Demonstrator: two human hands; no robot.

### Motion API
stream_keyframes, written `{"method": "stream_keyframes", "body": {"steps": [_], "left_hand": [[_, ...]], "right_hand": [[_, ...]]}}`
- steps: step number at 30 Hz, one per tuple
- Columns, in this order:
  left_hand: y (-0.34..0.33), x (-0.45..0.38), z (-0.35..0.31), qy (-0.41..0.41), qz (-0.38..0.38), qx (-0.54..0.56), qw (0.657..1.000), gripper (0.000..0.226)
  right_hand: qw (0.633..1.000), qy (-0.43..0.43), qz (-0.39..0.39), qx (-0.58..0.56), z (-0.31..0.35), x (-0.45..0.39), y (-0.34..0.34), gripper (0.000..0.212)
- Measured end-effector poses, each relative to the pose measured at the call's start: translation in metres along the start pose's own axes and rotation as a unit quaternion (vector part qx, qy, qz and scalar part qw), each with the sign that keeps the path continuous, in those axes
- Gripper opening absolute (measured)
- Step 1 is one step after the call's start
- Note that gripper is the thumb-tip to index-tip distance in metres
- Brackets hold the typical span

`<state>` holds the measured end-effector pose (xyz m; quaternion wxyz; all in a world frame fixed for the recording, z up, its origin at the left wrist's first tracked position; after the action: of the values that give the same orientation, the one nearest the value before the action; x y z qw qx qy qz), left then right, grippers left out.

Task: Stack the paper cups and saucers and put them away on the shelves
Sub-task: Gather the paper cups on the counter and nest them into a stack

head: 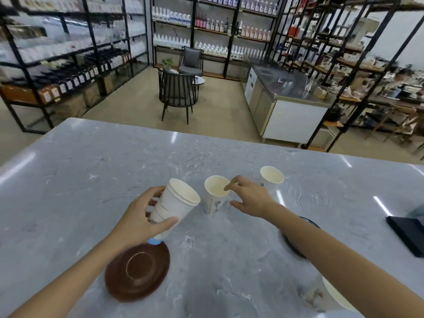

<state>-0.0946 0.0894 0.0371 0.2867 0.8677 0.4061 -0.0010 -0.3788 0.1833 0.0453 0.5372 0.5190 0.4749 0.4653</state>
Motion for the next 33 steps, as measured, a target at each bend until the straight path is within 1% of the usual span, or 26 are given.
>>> {"method": "stream_keyframes", "body": {"steps": [3, 6, 9, 12, 15, 18, 21, 27, 30, 33], "left_hand": [[-0.01, 0.004, 0.007, 0.029, -0.015, -0.002, 0.999, 0.073], [-0.018, 0.01, 0.01, 0.054, -0.028, -0.013, 0.998, 0.067], [-0.028, 0.018, 0.011, 0.072, -0.039, -0.02, 0.996, 0.067], [-0.036, 0.027, 0.01, 0.083, -0.046, -0.026, 0.995, 0.07], [-0.043, 0.03, 0.009, 0.087, -0.04, -0.037, 0.995, 0.072], [-0.047, 0.029, 0.008, 0.089, -0.033, -0.044, 0.995, 0.073], [-0.051, 0.024, 0.002, 0.08, -0.021, -0.048, 0.995, 0.074], [-0.066, 0.004, -0.03, 0.035, -0.001, -0.05, 0.998, 0.074], [-0.076, -0.004, -0.051, 0.006, 0.006, -0.052, 0.999, 0.072], [-0.084, -0.008, -0.071, -0.018, 0.013, -0.043, 0.999, 0.07]], "right_hand": [[1.0, 0.019, -0.007, 0.001, -0.002, -0.006, -0.007, 0.034], [0.999, 0.04, -0.013, -0.019, -0.003, -0.009, -0.011, 0.023], [0.997, 0.054, -0.018, -0.056, -0.006, -0.006, -0.008, 0.022], [0.992, 0.062, -0.042, -0.097, -0.01, 0.004, 0.003, 0.022], [0.987, 0.075, -0.057, -0.131, -0.015, 0.018, 0.02, 0.022], [0.981, 0.093, -0.093, -0.143, -0.019, 0.036, 0.047, 0.021], [0.974, 0.095, -0.137, -0.154, -0.024, 0.056, 0.08, 0.021], [0.955, 0.085, -0.206, -0.193, -0.034, 0.085, 0.136, 0.02], [0.95, 0.085, -0.225, -0.199, -0.033, 0.098, 0.149, 0.02], [0.951, 0.093, -0.222, -0.196, -0.03, 0.107, 0.149, 0.02]]}}
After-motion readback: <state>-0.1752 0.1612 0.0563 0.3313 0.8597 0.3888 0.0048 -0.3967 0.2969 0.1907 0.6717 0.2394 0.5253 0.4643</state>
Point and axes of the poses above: each hand's wrist, its own x-axis away from the middle knuckle, its own y-axis out of the back of the hand, z = x × y, the point moved 8 cm from there along -x, towards the middle knuckle, and after that the axes turned 2 degrees about -y, right-handed, at the moved point
